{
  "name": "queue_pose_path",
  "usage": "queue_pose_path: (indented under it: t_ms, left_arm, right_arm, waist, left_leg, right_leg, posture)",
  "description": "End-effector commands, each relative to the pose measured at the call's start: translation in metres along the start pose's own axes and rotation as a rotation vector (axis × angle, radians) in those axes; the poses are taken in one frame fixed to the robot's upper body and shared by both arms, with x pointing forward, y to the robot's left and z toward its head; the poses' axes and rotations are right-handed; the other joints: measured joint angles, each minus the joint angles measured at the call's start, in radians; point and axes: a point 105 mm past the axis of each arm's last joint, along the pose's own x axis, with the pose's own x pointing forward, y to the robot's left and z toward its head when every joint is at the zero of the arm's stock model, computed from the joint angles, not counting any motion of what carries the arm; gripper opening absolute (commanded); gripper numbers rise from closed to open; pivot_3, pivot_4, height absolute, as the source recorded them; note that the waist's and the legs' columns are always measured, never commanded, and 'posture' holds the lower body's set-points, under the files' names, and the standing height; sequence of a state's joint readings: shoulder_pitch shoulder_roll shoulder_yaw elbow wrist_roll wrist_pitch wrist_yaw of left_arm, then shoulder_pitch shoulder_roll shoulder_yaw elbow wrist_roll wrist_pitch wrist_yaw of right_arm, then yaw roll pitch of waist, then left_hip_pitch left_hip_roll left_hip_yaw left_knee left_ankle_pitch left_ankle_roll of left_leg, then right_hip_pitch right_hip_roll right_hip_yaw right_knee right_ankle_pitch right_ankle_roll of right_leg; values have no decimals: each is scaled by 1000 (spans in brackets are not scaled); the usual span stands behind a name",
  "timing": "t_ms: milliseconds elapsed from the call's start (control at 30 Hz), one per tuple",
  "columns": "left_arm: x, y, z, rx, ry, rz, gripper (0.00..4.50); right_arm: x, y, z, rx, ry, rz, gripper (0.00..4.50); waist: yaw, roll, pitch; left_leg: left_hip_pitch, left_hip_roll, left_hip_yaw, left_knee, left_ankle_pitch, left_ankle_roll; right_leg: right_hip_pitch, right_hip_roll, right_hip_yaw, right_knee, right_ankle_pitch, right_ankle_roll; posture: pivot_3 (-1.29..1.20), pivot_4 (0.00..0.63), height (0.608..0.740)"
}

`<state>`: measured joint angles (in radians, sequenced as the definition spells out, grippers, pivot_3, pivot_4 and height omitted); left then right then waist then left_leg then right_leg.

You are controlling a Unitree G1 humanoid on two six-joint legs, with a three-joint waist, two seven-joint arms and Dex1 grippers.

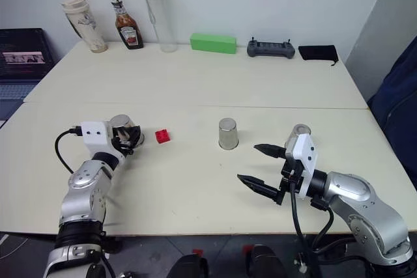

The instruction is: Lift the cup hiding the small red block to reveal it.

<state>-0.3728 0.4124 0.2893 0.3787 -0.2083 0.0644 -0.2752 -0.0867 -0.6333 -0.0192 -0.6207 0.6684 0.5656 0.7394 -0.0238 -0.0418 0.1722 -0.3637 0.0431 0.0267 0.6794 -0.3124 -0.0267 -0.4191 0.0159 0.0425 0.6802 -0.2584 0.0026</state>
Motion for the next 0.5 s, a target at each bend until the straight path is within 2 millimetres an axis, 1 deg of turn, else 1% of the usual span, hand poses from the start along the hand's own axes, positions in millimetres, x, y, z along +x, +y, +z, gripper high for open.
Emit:
queue_pose_path:
  t_ms: [33, 67, 100, 167, 200, 233, 367, 500]
  left_arm:
    - [3, -5, -7, 14, 0, -19, 3455]
    - [2, -6, -8, 8, -4, -27, 3471]
    - [2, -6, -8, 5, -8, -31, 3749]
    - [-1, -5, -6, 4, -15, -32, 4108]
    - [-3, -2, -4, 2, -17, -31, 4386]
    - [-5, 0, -1, 2, -18, -31, 4491]
    - [-18, 8, 8, 27, -10, -43, 4491]
    - [-42, 20, 21, 66, 52, -100, 4491]
  right_arm:
    - [-3, 2, 8, -33, -22, -5, 4500]
    - [-3, 2, 8, -34, -21, -6, 4500]
    - [-3, 2, 8, -34, -21, -7, 4500]
    - [-3, 2, 8, -33, -21, -9, 4500]
    - [-3, 2, 8, -32, -21, -10, 4500]
    - [-3, 2, 8, -31, -21, -10, 4500]
    - [-4, 3, 5, -16, -19, -12, 4500]
    - [-9, 4, 1, 3, -8, -19, 4500]
  waist:
    - [0, 0, 0]
    - [-1, 0, 0]
    - [-2, 0, 0]
    - [-2, 0, 0]
    - [-3, 0, 0]
    - [-3, 0, 0]
    - [-5, 0, 0]
    - [-9, 0, 0]
  left_leg:
    - [0, 0, 0, 0, 0, 0]
    - [0, 0, 0, 0, 0, 0]
    - [0, 0, 0, 0, 0, 0]
    - [-1, 0, 0, 0, 0, 0]
    - [-1, 0, 0, 0, 0, 0]
    - [-1, 0, 0, 0, 0, 0]
    - [-1, 1, 0, 0, 0, 0]
    - [-1, 2, 0, -1, 0, 0]
  right_leg:
    - [0, 0, 0, 0, 0, 0]
    - [0, 0, 0, 0, 0, 0]
    - [0, 0, 0, 0, 0, 0]
    - [0, 0, 0, 0, 0, 0]
    - [-1, 0, 0, -1, 0, 0]
    - [-1, 0, 0, -1, 0, 0]
    - [-1, 0, 0, -1, 0, 0]
    - [-1, 0, 0, 0, 0, 0]
  posture:
    - [0, 150, 740]
    - [0, 150, 740]
    - [0, 150, 740]
    - [0, 150, 740]
    - [0, 150, 740]
    - [0, 150, 740]
    - [0, 150, 740]
    - [0, 150, 740]
